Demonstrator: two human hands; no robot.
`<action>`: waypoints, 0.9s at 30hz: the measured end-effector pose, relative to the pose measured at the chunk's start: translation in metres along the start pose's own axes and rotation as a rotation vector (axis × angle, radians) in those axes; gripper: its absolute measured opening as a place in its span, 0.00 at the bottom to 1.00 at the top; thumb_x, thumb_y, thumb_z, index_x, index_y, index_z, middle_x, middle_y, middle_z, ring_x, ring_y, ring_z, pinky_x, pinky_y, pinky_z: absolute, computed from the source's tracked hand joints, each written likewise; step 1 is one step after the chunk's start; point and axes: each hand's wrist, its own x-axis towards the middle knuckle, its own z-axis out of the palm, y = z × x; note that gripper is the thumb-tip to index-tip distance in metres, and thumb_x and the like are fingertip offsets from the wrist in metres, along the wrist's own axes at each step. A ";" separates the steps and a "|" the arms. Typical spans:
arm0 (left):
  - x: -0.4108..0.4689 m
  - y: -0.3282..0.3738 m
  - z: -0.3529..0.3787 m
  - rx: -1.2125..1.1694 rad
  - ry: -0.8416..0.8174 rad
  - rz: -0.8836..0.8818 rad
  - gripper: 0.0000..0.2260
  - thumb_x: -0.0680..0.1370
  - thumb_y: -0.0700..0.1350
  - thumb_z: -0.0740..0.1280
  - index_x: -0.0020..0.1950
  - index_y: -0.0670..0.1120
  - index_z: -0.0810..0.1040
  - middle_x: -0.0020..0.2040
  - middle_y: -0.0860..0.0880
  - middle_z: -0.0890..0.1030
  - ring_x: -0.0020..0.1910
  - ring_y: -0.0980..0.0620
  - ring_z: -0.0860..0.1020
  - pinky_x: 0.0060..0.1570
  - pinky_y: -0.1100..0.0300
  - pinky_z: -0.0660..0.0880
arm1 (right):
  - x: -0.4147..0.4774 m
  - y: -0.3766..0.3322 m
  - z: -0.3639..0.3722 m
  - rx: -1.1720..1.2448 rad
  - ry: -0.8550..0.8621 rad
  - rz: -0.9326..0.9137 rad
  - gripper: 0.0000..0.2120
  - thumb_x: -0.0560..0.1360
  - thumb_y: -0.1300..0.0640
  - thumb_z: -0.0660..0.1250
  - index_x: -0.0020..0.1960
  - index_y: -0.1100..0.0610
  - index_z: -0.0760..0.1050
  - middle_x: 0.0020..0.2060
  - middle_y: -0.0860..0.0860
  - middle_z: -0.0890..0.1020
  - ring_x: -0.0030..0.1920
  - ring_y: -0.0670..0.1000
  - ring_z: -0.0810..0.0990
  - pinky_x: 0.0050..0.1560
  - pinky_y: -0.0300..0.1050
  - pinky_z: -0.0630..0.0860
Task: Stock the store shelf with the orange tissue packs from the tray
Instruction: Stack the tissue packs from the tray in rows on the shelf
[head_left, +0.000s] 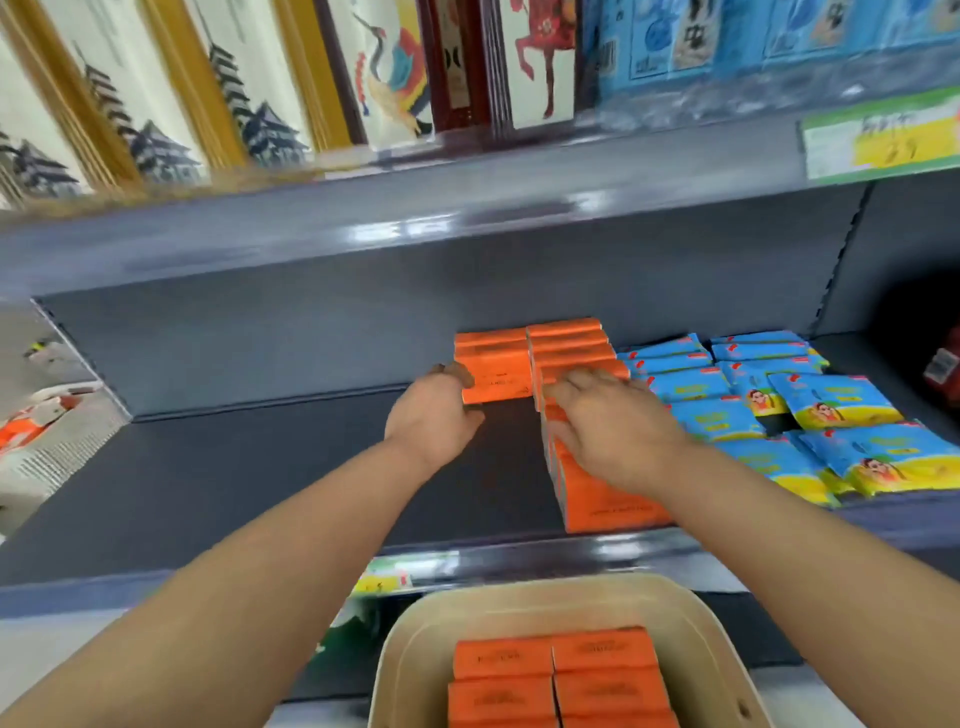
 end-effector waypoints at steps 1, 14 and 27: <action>-0.015 0.001 -0.001 0.007 -0.012 0.014 0.18 0.74 0.47 0.68 0.64 0.49 0.74 0.62 0.48 0.75 0.60 0.46 0.75 0.57 0.54 0.73 | -0.014 -0.006 -0.001 0.006 0.018 -0.028 0.18 0.79 0.49 0.58 0.67 0.51 0.67 0.65 0.49 0.71 0.66 0.54 0.68 0.61 0.50 0.67; -0.219 -0.003 0.043 -0.332 -0.452 0.005 0.10 0.71 0.44 0.75 0.50 0.46 0.80 0.49 0.51 0.81 0.50 0.53 0.79 0.55 0.58 0.76 | -0.210 -0.043 0.059 0.260 -0.215 -0.103 0.16 0.77 0.46 0.62 0.64 0.46 0.73 0.64 0.44 0.73 0.66 0.49 0.70 0.63 0.48 0.68; -0.266 -0.008 0.063 -0.359 -0.750 -0.067 0.17 0.71 0.46 0.76 0.57 0.50 0.78 0.51 0.54 0.77 0.51 0.57 0.76 0.54 0.64 0.73 | -0.221 -0.040 0.082 0.344 -0.521 0.021 0.15 0.77 0.45 0.63 0.63 0.44 0.74 0.62 0.44 0.76 0.60 0.47 0.74 0.57 0.43 0.71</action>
